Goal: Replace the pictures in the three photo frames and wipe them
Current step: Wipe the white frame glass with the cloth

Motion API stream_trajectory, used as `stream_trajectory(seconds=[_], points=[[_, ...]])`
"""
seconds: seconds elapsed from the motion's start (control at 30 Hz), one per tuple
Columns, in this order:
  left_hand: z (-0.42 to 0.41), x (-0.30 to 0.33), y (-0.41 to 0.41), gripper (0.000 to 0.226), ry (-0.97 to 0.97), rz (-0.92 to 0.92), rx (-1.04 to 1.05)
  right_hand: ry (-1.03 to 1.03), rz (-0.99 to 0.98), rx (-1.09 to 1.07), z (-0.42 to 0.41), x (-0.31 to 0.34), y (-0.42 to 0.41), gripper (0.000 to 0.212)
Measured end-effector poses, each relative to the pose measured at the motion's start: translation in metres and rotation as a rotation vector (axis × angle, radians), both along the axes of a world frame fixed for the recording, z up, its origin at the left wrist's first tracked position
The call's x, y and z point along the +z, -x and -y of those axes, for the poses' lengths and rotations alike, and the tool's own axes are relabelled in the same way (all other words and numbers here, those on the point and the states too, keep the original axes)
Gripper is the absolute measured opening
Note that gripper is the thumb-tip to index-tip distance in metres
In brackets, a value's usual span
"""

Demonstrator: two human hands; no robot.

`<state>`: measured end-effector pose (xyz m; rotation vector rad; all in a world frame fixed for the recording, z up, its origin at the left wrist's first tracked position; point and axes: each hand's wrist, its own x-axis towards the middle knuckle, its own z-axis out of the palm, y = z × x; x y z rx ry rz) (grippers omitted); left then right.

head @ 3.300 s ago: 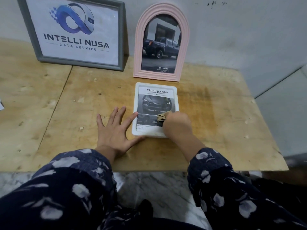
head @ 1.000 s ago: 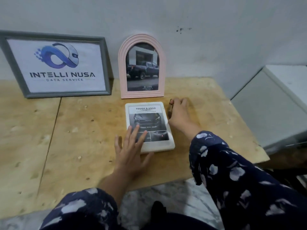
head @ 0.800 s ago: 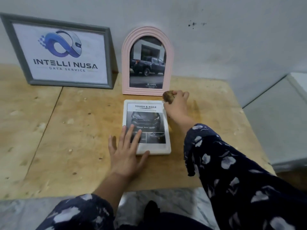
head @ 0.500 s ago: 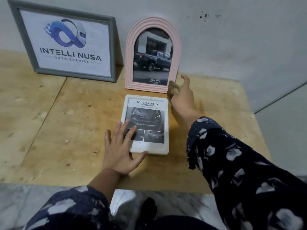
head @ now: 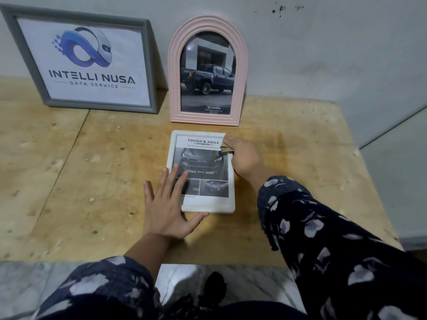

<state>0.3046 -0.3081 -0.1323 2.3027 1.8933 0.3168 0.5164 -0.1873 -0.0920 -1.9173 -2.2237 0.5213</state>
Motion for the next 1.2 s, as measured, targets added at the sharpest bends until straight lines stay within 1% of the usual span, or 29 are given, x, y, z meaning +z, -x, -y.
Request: stream_trajectory(seconds=[0.17,0.33,0.43,0.53,0.63,0.73,0.8,0.83,0.9,0.93,1.03,1.07,1.13,1.2], points=[[0.001,0.001,-0.001,0.107,0.032,-0.023,0.027,0.012,-0.176,-0.037,0.040,-0.016,0.007,0.065],[0.002,0.000,0.000,0.108,0.043,0.002,0.042,0.045,-0.324,-0.102,0.076,-0.012,0.005,0.067],[0.002,0.000,0.000,0.107,0.039,0.003,0.043,0.041,-0.313,-0.105,0.098,-0.011,0.007,0.067],[0.002,0.000,0.000,0.108,0.043,-0.016,0.041,0.045,-0.296,-0.104,0.117,-0.009,0.008,0.062],[0.002,0.002,-0.001,0.107,0.052,-0.015,0.033,0.102,-0.337,-0.125,0.134,-0.001,0.008,0.064],[0.002,0.004,-0.001,0.107,0.072,-0.041,0.026,0.207,-0.348,-0.173,0.148,0.005,0.004,0.062],[0.001,0.006,0.001,0.108,0.091,-0.052,0.017,0.296,-0.388,-0.234,0.150,0.011,-0.002,0.056],[0.000,0.007,0.002,0.107,0.106,-0.065,0.007,0.338,-0.425,-0.279,0.147,0.015,-0.007,0.050],[0.000,0.010,0.003,0.101,0.129,-0.057,0.000,0.384,-0.494,-0.386,0.137,0.028,-0.019,0.032],[0.001,0.012,0.003,0.096,0.114,-0.006,0.022,0.366,-0.522,-0.442,0.131,0.034,-0.024,0.028],[-0.010,0.022,0.001,0.073,0.042,0.178,0.133,0.237,-0.634,-0.568,0.105,0.055,-0.033,0.034],[-0.018,0.024,0.002,0.066,0.041,0.210,0.168,0.224,-0.678,-0.578,0.095,0.062,-0.031,0.031],[-0.035,0.029,0.003,0.062,0.048,0.241,0.247,0.225,-0.734,-0.577,0.071,0.074,-0.022,0.020],[-0.056,0.033,0.008,0.060,0.061,0.274,0.323,0.219,-0.682,-0.522,0.048,0.080,-0.008,0.013]])
